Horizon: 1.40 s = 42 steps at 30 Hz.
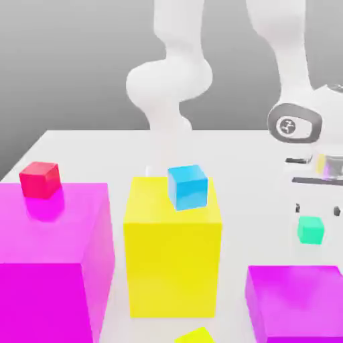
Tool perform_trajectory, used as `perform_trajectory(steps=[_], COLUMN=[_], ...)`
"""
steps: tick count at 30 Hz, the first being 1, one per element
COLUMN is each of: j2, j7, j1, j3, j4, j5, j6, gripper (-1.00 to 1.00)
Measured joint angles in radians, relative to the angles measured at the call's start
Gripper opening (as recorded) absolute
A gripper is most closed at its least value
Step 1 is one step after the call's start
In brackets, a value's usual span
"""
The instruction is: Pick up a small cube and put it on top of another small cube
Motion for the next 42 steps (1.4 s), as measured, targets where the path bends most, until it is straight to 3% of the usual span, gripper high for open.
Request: perform_trajectory(steps=[2, 3, 10, 17, 26, 37, 39, 42], j2=[0.065, 0.088, 0.089, -0.119, -0.392, -0.754, -0.786, -0.759], j7=[0.026, 0.033, 0.033, -0.076, -0.366, -0.8, -0.849, -0.863], j1=[0.044, 0.061, 0.062, 0.0, -0.227, -0.392, -0.409, -0.413], j3=[-0.053, -0.072, -0.073, 0.015, -0.133, -0.42, -0.458, -0.487], j4=[0.013, 0.017, 0.017, -0.024, 0.059, 0.175, 0.167, 0.097], j5=[-0.035, -0.046, -0.045, 0.092, 0.016, -0.007, -0.012, -0.022], j6=[0.052, 0.07, 0.068, -0.097, -0.461, -0.919, -0.938, -0.84], gripper=[0.0, -1.0, -1.0, -1.0, -1.0, -1.0, -1.0, -1.0])
